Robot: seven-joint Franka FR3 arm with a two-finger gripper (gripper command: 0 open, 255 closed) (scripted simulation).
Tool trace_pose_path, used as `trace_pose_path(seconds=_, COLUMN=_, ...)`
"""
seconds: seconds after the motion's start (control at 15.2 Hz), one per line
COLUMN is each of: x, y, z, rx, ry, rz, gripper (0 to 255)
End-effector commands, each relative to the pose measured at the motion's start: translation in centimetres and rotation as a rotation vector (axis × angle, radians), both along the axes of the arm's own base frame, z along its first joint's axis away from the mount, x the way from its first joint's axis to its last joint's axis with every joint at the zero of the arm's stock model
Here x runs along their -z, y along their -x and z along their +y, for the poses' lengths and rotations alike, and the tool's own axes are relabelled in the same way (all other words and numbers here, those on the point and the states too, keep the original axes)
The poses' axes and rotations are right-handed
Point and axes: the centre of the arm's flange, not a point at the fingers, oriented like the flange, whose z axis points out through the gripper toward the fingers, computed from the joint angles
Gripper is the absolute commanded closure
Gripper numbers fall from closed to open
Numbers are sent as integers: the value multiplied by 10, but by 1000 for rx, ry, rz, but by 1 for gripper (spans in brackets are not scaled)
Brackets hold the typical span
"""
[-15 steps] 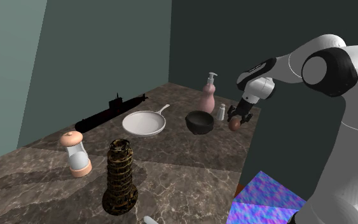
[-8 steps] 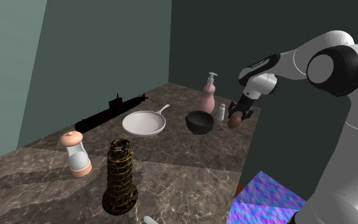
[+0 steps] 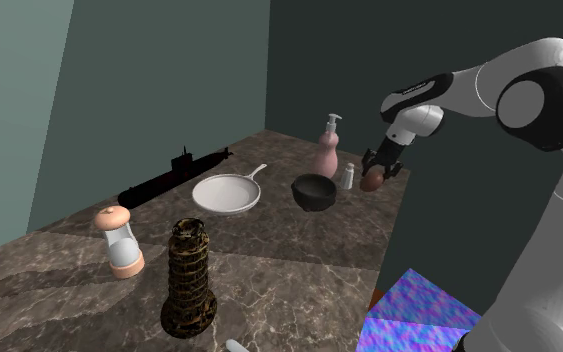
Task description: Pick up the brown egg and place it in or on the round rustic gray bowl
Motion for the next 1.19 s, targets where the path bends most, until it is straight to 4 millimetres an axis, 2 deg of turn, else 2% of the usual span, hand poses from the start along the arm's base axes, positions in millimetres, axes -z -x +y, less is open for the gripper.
trace_pose_path(seconds=0.0, x=-10, y=1, z=1, rx=0, ry=0, rz=0, gripper=255)
trace_pose_path(seconds=1.12, x=-100, y=1, z=1, rx=0, ry=0, rz=0, gripper=255)
